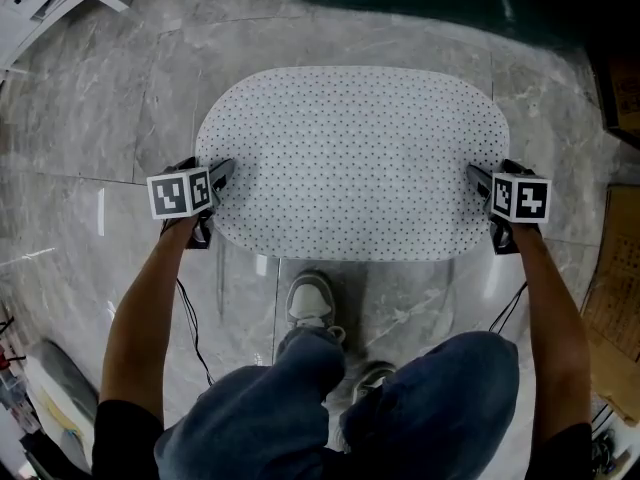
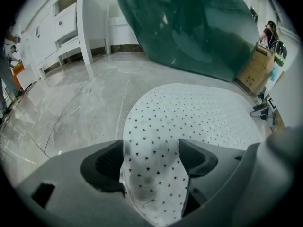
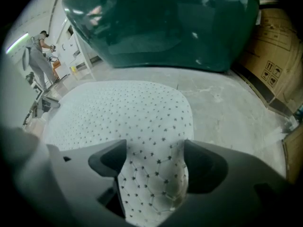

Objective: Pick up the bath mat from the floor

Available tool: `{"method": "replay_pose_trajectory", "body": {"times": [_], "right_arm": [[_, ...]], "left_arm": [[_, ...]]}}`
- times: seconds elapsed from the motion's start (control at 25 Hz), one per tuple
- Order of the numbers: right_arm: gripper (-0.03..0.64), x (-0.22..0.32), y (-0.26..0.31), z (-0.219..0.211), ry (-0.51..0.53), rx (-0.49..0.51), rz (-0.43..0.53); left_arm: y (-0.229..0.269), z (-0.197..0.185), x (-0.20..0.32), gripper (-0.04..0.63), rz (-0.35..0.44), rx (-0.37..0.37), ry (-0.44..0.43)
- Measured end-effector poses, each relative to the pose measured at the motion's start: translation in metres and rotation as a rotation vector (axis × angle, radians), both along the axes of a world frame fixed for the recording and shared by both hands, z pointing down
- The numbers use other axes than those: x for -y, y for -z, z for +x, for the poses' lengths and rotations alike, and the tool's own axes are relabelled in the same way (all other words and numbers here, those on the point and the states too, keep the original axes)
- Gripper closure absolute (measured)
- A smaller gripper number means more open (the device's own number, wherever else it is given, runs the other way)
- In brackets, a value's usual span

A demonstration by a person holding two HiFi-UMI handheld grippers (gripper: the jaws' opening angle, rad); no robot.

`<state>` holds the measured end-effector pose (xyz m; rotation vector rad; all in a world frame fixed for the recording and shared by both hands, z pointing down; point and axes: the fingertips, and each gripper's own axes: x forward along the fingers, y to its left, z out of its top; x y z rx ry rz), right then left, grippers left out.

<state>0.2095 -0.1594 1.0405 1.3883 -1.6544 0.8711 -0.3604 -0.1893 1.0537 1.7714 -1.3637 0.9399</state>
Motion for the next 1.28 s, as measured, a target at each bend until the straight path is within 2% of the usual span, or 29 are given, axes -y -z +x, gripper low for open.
{"method": "replay_pose_trajectory", "body": {"times": [0.32, 0.56, 0.84, 0.92, 1.0, 1.04, 1.16, 1.28], "right_arm": [[0.359, -0.002, -0.002, -0.009, 0.019, 0.008, 0.001], [0.428, -0.004, -0.003, -0.015, 0.030, 0.017, -0.025], [0.502, -0.005, 0.000, -0.023, 0.029, 0.019, -0.010], [0.540, -0.006, -0.001, -0.029, 0.045, 0.026, -0.007], [0.566, -0.006, 0.000, -0.033, 0.058, 0.035, -0.008], [0.574, -0.005, 0.001, -0.033, 0.059, 0.042, -0.010], [0.584, -0.005, 0.003, -0.034, 0.064, 0.056, -0.009], [0.589, -0.006, 0.006, -0.035, 0.064, 0.070, 0.000]], "left_arm": [[0.001, 0.010, -0.005, 0.293, -0.010, 0.009, -0.003], [0.004, 0.028, -0.008, 0.430, -0.011, 0.026, -0.020], [0.004, 0.030, -0.006, 0.456, -0.028, 0.020, -0.025], [0.004, 0.031, -0.008, 0.467, -0.041, 0.021, -0.038], [0.004, 0.038, -0.008, 0.513, -0.064, 0.010, -0.058], [0.004, 0.041, -0.008, 0.558, -0.074, 0.009, -0.066], [0.005, 0.044, -0.007, 0.561, -0.075, 0.019, -0.065], [0.007, 0.045, -0.008, 0.565, -0.082, -0.001, -0.053]]}}
